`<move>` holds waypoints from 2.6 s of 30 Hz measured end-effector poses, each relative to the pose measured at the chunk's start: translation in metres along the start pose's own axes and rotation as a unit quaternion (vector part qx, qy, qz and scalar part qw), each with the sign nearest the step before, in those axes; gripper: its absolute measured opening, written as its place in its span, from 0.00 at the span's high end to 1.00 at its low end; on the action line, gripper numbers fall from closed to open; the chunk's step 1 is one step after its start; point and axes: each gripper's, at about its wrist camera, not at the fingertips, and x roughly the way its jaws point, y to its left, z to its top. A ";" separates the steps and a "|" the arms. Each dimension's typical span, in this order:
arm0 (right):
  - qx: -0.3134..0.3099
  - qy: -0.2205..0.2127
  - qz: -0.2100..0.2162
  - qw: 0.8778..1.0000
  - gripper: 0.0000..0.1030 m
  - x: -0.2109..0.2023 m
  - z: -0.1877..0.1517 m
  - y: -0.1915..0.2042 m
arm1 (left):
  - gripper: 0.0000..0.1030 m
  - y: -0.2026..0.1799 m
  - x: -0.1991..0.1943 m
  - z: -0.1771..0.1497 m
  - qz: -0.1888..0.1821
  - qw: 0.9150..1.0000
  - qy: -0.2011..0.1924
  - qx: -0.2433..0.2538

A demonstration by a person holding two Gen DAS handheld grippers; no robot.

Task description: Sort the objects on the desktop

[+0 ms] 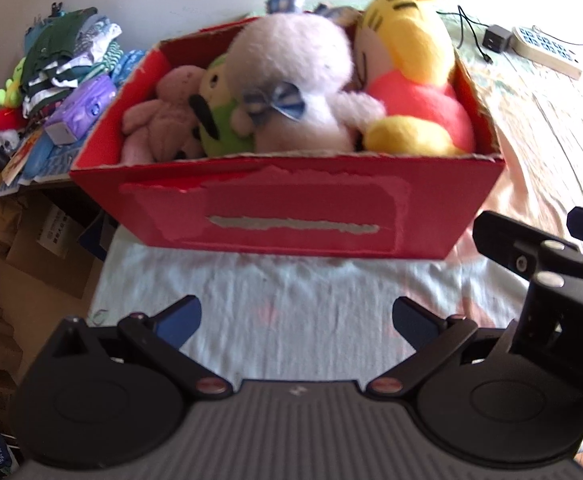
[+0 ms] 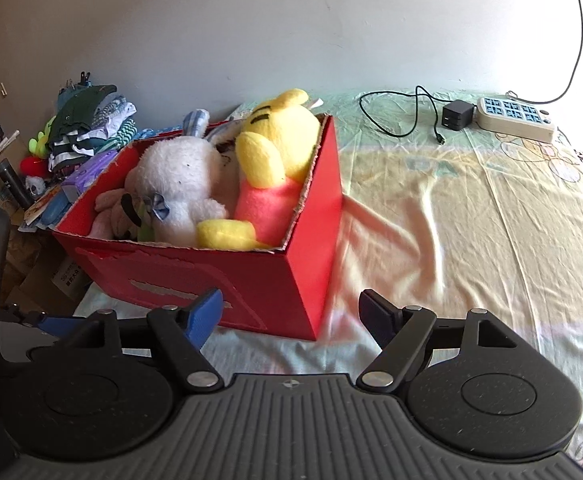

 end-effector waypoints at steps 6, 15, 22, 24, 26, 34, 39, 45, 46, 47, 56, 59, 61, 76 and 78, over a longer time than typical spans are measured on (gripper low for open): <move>0.018 0.021 -0.027 0.999 0.24 0.002 -0.008 -0.020 | 0.02 -0.027 0.007 -0.004 -0.015 0.999 0.014 0.027; 0.055 0.039 -0.098 0.993 0.24 -0.004 -0.013 -0.059 | 0.02 -0.077 0.009 -0.002 -0.060 0.995 0.022 0.081; 0.084 0.048 -0.144 0.985 0.23 -0.009 -0.015 -0.090 | 0.02 -0.115 0.009 0.001 -0.096 0.988 0.034 0.118; 0.093 0.052 -0.155 0.982 0.23 -0.009 -0.015 -0.098 | 0.02 -0.123 0.008 0.002 -0.101 0.986 0.034 0.128; 0.100 0.055 -0.164 0.980 0.23 -0.009 -0.015 -0.104 | 0.02 -0.132 0.007 0.003 -0.109 0.984 0.036 0.134; 0.116 0.059 -0.181 0.975 0.23 -0.008 -0.007 -0.121 | 0.02 -0.150 0.003 0.016 -0.120 0.982 0.029 0.144; 0.119 0.054 -0.183 0.975 0.23 -0.008 0.001 -0.127 | 0.02 -0.154 0.001 0.027 -0.121 0.982 0.020 0.144; 0.113 0.044 -0.177 0.977 0.22 -0.007 0.012 -0.129 | 0.02 -0.156 -0.008 0.038 -0.119 0.982 -0.001 0.144; 0.111 0.041 -0.176 0.977 0.22 -0.008 0.014 -0.129 | 0.02 -0.155 -0.009 0.040 -0.118 0.983 -0.005 0.144; 0.109 0.038 -0.176 0.978 0.22 -0.009 0.017 -0.128 | 0.02 -0.154 -0.010 0.042 -0.116 0.983 -0.007 0.143; 0.087 0.020 -0.160 0.983 0.22 -0.016 0.032 -0.112 | 0.02 -0.131 -0.025 0.054 -0.130 0.985 -0.020 0.114; 0.079 0.012 -0.160 0.984 0.22 -0.022 0.038 -0.101 | 0.02 -0.121 -0.034 0.054 -0.149 0.983 -0.021 0.106; 0.073 0.005 -0.159 0.985 0.22 -0.027 0.042 -0.092 | 0.02 -0.116 -0.043 0.053 -0.152 0.982 -0.035 0.110; 0.071 -0.033 -0.178 0.981 0.22 -0.038 0.072 -0.017 | 0.02 -0.031 -0.067 0.071 -0.183 0.976 -0.066 0.103; 0.066 -0.032 -0.179 0.981 0.22 -0.034 0.075 -0.003 | 0.02 -0.017 -0.063 0.072 -0.173 0.978 -0.066 0.095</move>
